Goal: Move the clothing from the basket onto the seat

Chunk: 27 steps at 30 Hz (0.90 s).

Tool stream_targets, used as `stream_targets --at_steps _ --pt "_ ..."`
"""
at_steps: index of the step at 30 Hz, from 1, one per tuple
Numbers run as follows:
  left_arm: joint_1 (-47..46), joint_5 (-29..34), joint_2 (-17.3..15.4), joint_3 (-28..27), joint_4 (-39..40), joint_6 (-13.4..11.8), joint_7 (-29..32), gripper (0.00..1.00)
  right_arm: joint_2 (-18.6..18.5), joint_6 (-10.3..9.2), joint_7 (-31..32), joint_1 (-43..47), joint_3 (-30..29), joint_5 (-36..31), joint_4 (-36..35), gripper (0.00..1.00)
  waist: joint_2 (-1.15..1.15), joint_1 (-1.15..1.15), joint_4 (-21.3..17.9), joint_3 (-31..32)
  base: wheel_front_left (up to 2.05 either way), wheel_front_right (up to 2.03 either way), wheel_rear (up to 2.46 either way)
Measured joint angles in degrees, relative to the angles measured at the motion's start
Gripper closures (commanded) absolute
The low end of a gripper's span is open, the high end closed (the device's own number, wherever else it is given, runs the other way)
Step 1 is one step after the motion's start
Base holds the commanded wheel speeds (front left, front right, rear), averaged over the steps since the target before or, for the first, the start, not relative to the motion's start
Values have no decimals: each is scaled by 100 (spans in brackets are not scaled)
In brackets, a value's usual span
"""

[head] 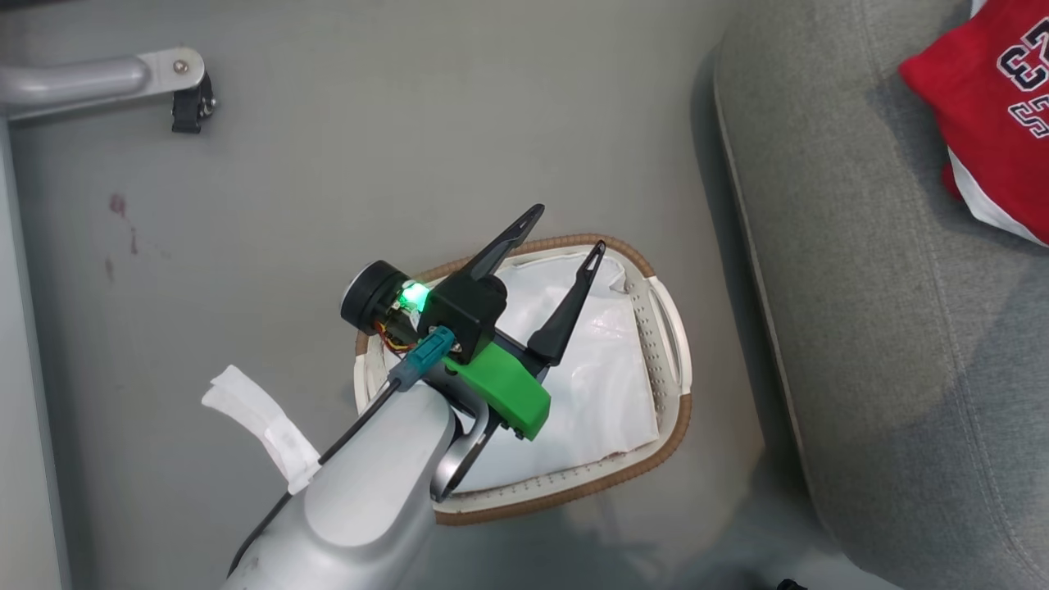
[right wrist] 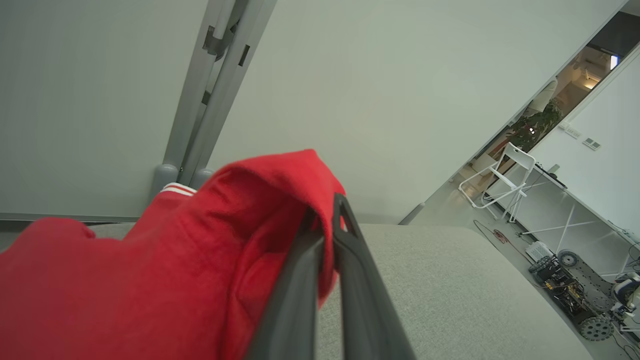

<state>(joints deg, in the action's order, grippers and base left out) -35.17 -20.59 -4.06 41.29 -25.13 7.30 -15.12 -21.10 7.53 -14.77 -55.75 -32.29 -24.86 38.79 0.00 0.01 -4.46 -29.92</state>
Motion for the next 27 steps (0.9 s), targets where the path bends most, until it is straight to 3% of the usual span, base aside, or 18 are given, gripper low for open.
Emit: stream_targets --at_steps 6,7,8,9,10,17,27 --pt "-9 19 -62 -19 -35 0 0 0 413 0 -21 147 -242 -255 209 100 0 0 -13 -186 0 0 0" --pt "-9 21 -67 -25 -40 0 0 0 458 0 -22 166 -265 -257 169 84 0 0 -43 -197 0 0 0" --pt "-9 25 -74 -29 -49 0 0 0 486 0 -22 197 -287 -257 127 53 0 0 -70 -200 0 0 0" --pt "-9 25 -78 -31 -58 0 0 0 515 0 -23 238 -297 -256 101 35 0 0 -92 -199 0 0 0" --pt "-9 25 -81 -35 -67 0 0 0 552 0 -22 289 -298 -252 88 0 0 0 -112 -194 0 0 0" --pt "64 -2 -103 -202 -88 -1 0 0 713 0 -22 672 -8 -93 59 0 0 0 -259 41 0 0 0" --pt "423 -130 -51 -641 -34 -1 0 0 712 0 -23 1178 842 280 -337 0 0 0 -404 716 0 0 0"
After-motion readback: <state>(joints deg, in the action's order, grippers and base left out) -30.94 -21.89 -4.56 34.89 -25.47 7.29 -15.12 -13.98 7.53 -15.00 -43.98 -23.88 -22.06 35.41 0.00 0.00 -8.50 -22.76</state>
